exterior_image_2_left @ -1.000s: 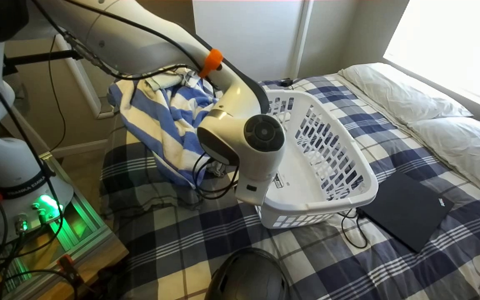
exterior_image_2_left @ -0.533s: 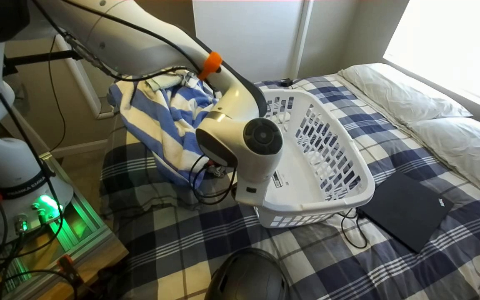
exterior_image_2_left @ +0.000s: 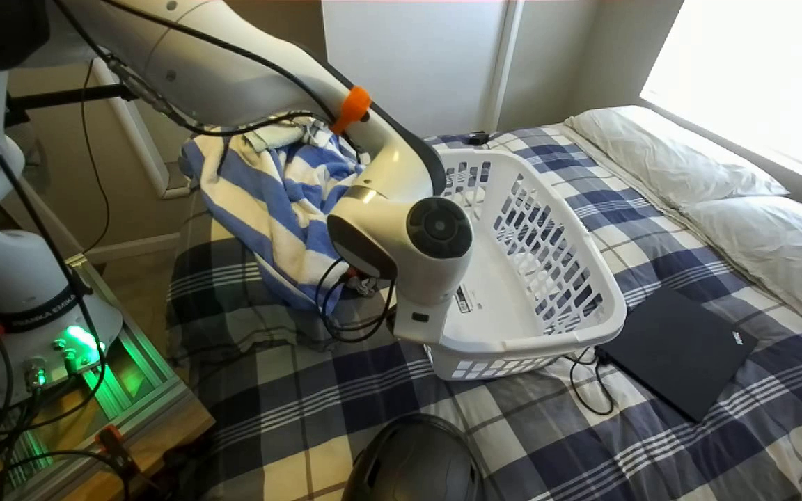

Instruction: Move the white laundry basket to the left

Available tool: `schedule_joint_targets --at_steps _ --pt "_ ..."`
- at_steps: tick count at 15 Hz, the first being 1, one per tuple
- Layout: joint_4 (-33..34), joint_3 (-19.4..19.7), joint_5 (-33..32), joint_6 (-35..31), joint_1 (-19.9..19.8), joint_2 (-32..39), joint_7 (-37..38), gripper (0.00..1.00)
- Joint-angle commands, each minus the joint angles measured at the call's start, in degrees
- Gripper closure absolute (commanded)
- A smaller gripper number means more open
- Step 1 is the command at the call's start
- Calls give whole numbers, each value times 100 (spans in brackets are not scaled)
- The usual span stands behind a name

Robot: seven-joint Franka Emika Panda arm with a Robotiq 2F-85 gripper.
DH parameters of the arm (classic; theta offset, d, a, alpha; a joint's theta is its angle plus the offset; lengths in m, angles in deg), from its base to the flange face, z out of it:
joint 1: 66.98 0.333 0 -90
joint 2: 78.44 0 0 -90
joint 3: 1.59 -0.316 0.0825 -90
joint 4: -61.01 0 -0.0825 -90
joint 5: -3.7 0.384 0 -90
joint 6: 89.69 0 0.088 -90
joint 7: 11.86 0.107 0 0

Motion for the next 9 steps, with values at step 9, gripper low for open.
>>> schedule_joint_targets --at_steps 9 --pt "1201 -383 -631 586 258 825 -193 100"
